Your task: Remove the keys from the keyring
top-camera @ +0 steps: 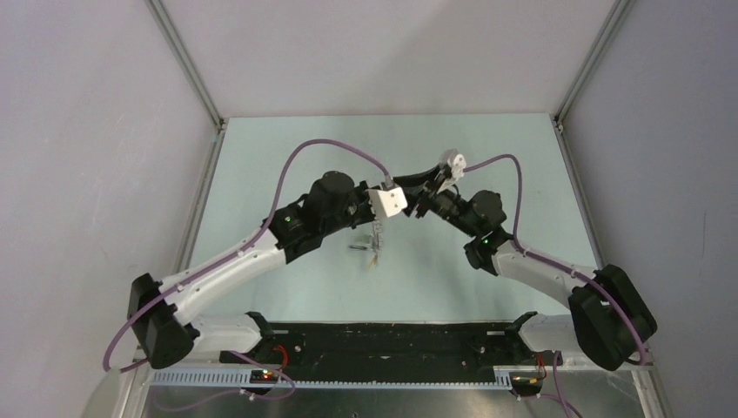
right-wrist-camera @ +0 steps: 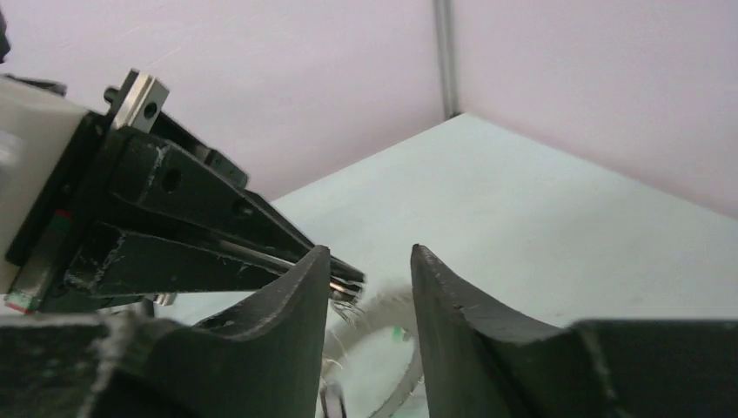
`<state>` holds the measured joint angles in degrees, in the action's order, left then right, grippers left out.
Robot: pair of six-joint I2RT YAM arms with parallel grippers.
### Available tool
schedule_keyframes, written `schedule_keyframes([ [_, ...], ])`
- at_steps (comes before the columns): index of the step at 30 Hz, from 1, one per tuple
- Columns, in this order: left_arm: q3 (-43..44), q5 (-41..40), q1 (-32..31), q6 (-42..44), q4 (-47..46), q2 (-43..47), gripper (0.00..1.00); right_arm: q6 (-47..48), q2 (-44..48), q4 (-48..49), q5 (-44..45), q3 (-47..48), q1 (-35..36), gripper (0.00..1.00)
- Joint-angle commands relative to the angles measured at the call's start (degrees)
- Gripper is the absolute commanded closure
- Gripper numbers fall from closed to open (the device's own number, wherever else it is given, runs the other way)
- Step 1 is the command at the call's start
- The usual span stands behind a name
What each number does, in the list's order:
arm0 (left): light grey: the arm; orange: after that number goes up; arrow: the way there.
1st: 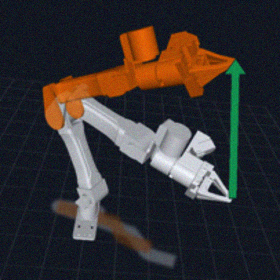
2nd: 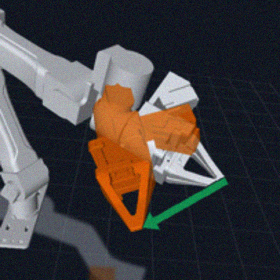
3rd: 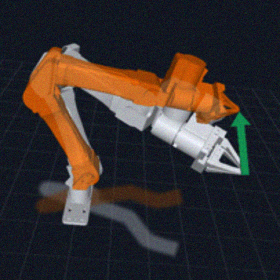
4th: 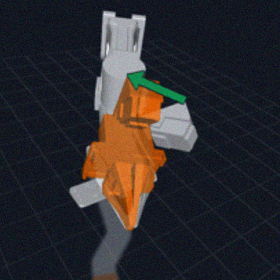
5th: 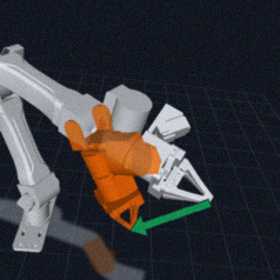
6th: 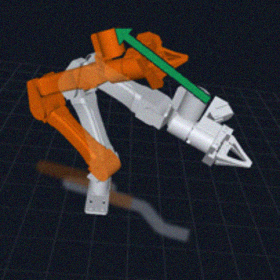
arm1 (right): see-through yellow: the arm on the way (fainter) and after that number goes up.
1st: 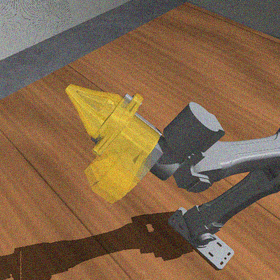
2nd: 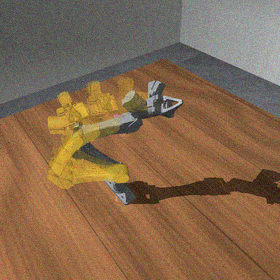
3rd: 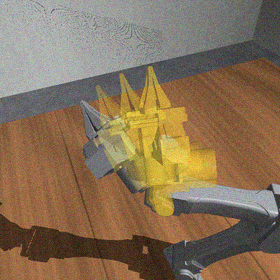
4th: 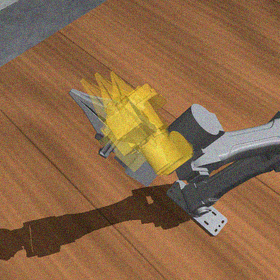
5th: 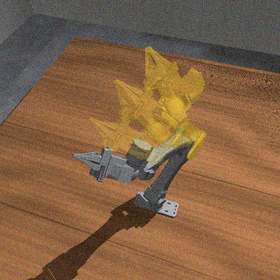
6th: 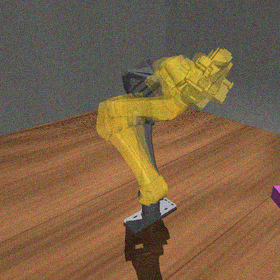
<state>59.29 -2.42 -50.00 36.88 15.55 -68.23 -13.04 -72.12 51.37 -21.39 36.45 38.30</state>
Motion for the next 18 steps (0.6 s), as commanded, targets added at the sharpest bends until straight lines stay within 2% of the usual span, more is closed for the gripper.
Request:
schedule_keyframes([
  [1,5.73,-0.75,2.78,-0.83,-2.77,-2.65,1.0,-6.72,-1.54,11.3,-5.56,0.54,-6.32,0.52],
  [6,2.71,0.19,2.76,-0.03,-4.21,-0.79,1.0,-3.86,1.65,3.03,-14.19,0.6,-10.89,0.51],
  [11,0.56,1.79,2.43,-0.46,-4.9,4.24,1.0,10.86,6.15,-13.91,-19.57,1.53,-9.84,0.5],
  [15,-0.18,1.97,1.5,0.07,-4.93,5.09,1.0,25.56,8.79,-25.57,-19.91,3.15,-6.8,0.52],
  [18,-0.78,2.81,0.2,1.38,-4.9,5.81,1.0,33.94,9.29,-30.5,-17.68,5.08,-4.27,0.54],
])
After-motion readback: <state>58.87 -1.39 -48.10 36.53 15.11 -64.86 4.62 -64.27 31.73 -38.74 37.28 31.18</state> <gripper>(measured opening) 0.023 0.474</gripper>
